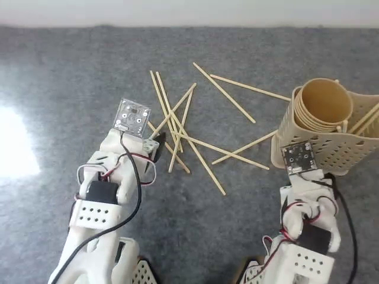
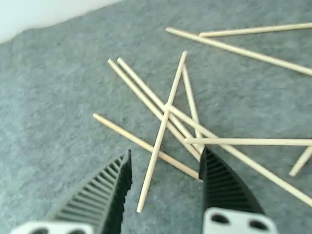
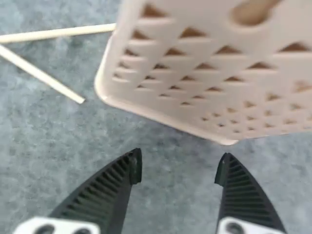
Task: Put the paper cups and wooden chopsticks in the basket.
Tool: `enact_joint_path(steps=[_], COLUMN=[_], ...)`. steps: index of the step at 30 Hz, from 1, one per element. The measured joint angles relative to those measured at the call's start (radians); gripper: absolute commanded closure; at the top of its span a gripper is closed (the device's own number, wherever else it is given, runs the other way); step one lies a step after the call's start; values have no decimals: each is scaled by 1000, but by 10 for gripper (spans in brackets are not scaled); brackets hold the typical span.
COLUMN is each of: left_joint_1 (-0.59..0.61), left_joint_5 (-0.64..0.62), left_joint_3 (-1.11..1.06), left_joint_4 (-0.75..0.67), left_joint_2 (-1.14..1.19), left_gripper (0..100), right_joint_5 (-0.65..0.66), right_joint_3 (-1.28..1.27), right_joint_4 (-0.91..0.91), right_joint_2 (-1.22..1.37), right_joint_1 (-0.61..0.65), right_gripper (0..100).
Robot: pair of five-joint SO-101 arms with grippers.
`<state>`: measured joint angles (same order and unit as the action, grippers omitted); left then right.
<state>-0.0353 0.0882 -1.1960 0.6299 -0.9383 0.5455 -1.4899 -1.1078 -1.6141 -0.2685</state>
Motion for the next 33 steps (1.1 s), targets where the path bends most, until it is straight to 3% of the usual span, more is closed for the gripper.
enact_joint_path(steps=[7,15,28,31,33], left_joint_1=[-100,-117,-224,-292,-339], left_joint_5=[40,69,-601,-585,-442], left_joint_3=[316,562,738,755,763], left_joint_4=[325,370,347,341,341], left_joint_2=[183,502,845,876,891], left_gripper=[785,786,784,785,785], right_joint_5=[-57,-61,-61,-61,-61], right_joint_3=[-155,-172,-176,-176,-176], right_joint_4=[0,0,43,43,43], right_joint_2=[-167,-189,-189,-189,-189], right_joint_1=[31,11,11,12,12], right_gripper=[750,750,750,750,750])
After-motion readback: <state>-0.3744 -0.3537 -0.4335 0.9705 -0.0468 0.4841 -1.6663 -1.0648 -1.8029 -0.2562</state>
